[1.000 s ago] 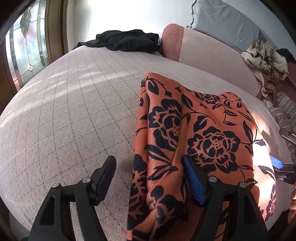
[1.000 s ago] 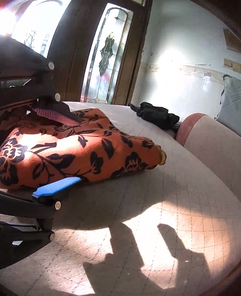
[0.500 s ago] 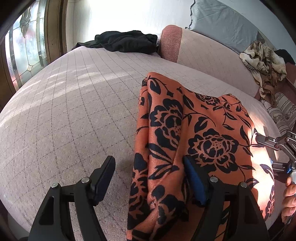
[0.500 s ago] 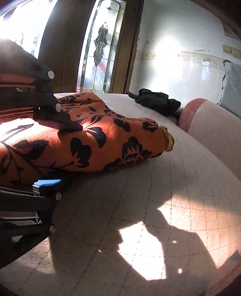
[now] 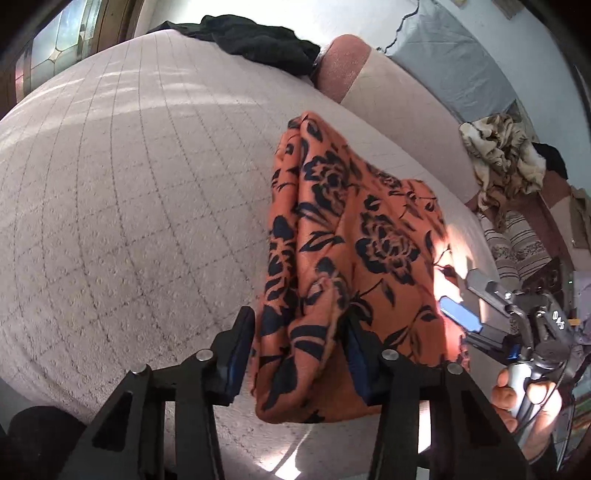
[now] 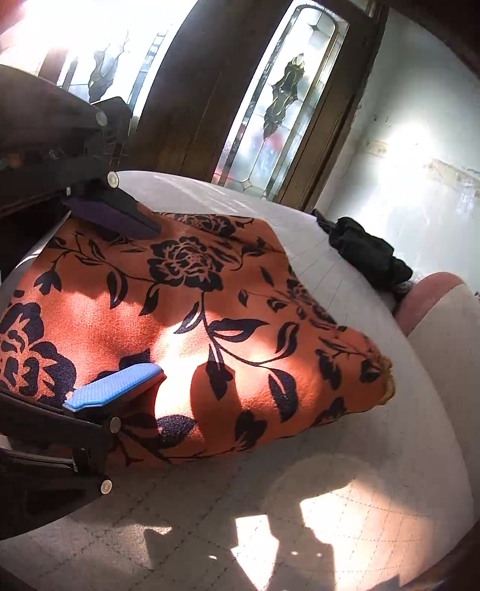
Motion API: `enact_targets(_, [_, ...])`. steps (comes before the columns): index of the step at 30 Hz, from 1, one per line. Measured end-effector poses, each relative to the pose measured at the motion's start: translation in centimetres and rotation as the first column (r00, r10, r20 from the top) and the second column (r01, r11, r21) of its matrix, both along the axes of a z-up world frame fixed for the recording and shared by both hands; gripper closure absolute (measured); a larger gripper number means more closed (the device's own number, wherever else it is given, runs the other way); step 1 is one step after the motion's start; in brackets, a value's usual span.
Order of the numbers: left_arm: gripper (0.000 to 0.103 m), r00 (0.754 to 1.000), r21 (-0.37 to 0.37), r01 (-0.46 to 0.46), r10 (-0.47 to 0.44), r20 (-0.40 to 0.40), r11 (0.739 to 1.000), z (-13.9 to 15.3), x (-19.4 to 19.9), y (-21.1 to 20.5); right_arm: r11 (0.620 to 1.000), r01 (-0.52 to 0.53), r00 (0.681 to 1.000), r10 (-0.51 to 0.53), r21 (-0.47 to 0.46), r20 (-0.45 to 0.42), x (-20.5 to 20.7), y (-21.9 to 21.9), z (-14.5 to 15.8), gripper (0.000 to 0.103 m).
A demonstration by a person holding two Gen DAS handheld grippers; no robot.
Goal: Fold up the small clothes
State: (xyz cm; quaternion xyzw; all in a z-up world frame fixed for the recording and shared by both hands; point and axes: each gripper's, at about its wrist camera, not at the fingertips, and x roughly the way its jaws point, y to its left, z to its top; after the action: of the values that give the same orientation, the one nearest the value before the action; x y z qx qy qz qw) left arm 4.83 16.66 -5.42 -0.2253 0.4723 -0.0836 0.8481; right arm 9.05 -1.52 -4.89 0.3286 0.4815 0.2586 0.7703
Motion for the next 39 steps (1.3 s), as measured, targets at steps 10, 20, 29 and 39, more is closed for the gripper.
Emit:
enact_targets(10, [0.066,0.992,-0.028,0.001,-0.004,-0.128,1.000,-1.4,13.6,1.8,0.999,-0.022,1.000,0.021,0.042,0.014,-0.6,-1.1,-0.4,0.029])
enact_targets(20, [0.066,0.996,-0.081,-0.024,0.018,-0.084,0.996,0.4,11.9,3.5,0.995,-0.030,0.999,0.028,0.091,0.017,-0.9,-1.5,-0.9,0.029])
enact_targets(29, [0.053,0.996,0.047,-0.023,0.027,-0.080,0.999,-1.9,3.8,0.9,0.995,-0.009,1.000,0.012,0.100,-0.025,-0.2,-1.6,-0.8,0.029])
enact_targets(39, [0.043,0.999,0.146,-0.050,0.048,0.019,0.988,2.7,2.4,0.1,0.993,0.056,0.998,-0.051,0.103,-0.047,-2.7,-4.1,0.9,0.027])
